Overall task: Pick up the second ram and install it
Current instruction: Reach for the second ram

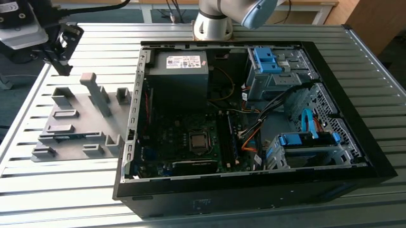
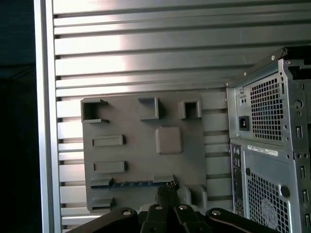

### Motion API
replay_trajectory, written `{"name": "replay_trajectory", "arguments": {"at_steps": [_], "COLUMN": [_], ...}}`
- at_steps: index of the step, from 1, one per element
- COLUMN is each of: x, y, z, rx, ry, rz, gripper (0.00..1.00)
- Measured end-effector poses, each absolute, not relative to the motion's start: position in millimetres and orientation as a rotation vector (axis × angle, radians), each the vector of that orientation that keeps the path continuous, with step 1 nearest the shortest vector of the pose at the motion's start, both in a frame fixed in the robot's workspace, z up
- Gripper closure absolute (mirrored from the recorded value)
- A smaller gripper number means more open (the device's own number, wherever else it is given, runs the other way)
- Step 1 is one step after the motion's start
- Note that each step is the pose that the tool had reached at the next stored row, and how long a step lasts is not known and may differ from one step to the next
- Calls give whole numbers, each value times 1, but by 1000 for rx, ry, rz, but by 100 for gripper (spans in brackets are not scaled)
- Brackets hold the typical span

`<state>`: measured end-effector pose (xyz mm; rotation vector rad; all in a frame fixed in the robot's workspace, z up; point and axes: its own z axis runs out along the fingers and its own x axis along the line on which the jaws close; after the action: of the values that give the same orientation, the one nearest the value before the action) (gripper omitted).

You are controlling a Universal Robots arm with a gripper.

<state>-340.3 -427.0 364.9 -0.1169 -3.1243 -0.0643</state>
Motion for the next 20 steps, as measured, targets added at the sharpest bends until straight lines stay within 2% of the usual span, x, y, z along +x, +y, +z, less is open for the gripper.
{"name": "replay_trajectory", "arguments": {"at_steps": [20], "x": [-378], "y": [-440], "z": [357], "rx": [-111], "ry": [-3112], "rz": [-56], "gripper": [89]}}
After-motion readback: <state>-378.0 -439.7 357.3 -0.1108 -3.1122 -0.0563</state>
